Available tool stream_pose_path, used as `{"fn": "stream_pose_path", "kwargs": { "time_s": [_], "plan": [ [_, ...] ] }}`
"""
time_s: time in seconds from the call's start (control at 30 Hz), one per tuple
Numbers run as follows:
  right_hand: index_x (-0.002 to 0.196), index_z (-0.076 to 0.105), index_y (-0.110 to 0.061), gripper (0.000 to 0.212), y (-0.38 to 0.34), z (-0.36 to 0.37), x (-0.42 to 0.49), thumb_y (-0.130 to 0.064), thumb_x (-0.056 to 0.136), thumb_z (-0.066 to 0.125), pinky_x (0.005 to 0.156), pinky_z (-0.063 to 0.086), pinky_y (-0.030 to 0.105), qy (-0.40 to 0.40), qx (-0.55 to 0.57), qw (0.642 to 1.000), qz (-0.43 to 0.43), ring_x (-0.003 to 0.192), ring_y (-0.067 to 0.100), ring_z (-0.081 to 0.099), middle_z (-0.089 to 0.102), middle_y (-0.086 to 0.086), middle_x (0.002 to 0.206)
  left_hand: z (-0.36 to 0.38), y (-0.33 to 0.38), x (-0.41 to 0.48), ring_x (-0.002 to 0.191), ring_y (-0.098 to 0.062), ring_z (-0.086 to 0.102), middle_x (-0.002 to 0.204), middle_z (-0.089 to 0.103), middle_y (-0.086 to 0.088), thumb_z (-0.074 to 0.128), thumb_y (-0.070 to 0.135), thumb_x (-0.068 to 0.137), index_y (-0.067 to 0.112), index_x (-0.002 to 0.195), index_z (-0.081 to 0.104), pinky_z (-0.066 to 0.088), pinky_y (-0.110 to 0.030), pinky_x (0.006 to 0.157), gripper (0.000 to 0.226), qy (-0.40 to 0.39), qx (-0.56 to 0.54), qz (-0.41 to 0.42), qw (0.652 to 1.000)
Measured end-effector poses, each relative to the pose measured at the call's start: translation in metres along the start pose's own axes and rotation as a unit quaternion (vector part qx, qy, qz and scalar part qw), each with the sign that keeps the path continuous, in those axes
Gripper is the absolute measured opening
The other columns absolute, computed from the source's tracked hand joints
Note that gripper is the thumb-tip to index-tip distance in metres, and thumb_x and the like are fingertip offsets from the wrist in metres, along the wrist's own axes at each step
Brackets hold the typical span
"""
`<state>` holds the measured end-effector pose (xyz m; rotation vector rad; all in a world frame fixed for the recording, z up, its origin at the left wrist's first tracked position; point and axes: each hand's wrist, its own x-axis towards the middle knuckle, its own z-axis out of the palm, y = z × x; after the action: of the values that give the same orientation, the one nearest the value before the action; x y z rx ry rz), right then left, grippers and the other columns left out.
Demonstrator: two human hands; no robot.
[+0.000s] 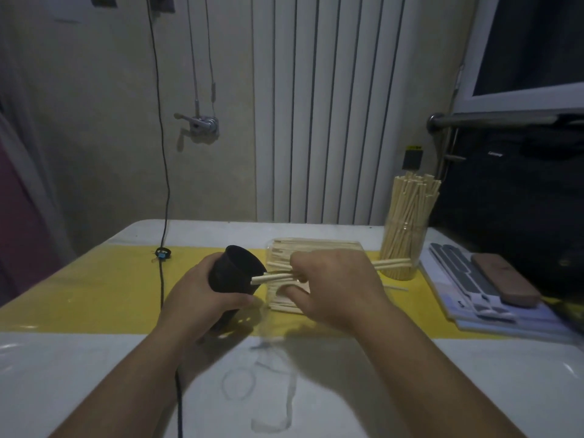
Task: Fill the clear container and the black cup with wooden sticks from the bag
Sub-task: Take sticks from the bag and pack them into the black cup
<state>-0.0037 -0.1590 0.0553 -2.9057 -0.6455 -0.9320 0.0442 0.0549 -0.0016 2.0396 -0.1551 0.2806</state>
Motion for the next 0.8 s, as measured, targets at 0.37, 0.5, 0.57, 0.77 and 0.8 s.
{"fn": "stream_pose_path", "kwargs": {
  "time_s": [0.37,0.5,0.57,0.77,0.8],
  "plan": [
    [0.062,0.057,-0.01,0.048,0.015,0.049,0.003,-0.036,0.101,0.049,0.059,0.035,0.038,0.38,0.018,0.925,-0.024,0.064,0.029,0.049,0.057,0.009,0.078,-0.001,0.004,-0.001,0.095,-0.002,0.062,0.1,0.063,0.032,0.081,0.046,0.039,0.067,0.1,0.052,0.054,-0.039,0.081,0.071,-0.007,0.034,0.018,0.999],
    [0.067,0.064,-0.008,0.048,0.019,0.056,0.001,-0.039,0.102,0.052,0.047,0.04,0.039,0.336,0.066,0.938,-0.046,0.054,0.024,0.046,0.052,0.006,0.07,0.0,0.002,0.0,0.096,-0.005,0.063,0.104,0.065,0.028,0.081,0.048,0.039,0.063,0.106,0.052,0.055,-0.042,0.083,0.074,-0.01,0.042,0.026,0.999],
    [0.074,0.07,-0.008,0.046,0.016,0.061,0.0,-0.041,0.102,0.053,0.048,0.045,0.039,0.314,0.119,0.941,-0.035,0.058,0.022,0.051,0.056,0.005,0.075,0.0,0.001,0.001,0.095,-0.004,0.063,0.103,0.065,0.028,0.081,0.047,0.039,0.062,0.107,0.053,0.056,-0.042,0.083,0.075,-0.007,0.046,0.03,0.998],
    [0.073,0.07,-0.017,0.033,0.006,0.055,-0.002,-0.038,0.097,0.06,0.066,0.05,0.024,0.306,0.44,0.826,0.173,0.069,0.01,0.064,0.063,-0.007,0.075,-0.001,0.0,0.002,0.094,-0.001,0.063,0.102,0.065,0.03,0.086,0.039,0.044,0.068,0.099,0.051,0.055,-0.039,0.081,0.072,0.008,0.052,0.03,0.998],
    [0.072,0.068,-0.018,0.034,0.004,0.051,-0.003,-0.038,0.097,0.059,0.062,0.05,0.02,0.294,0.485,0.789,0.235,0.063,0.009,0.064,0.064,-0.005,0.07,-0.001,0.0,0.002,0.093,-0.001,0.063,0.101,0.065,0.03,0.086,0.037,0.044,0.068,0.099,0.052,0.055,-0.039,0.081,0.072,0.008,0.05,0.029,0.998]
  ]
}}
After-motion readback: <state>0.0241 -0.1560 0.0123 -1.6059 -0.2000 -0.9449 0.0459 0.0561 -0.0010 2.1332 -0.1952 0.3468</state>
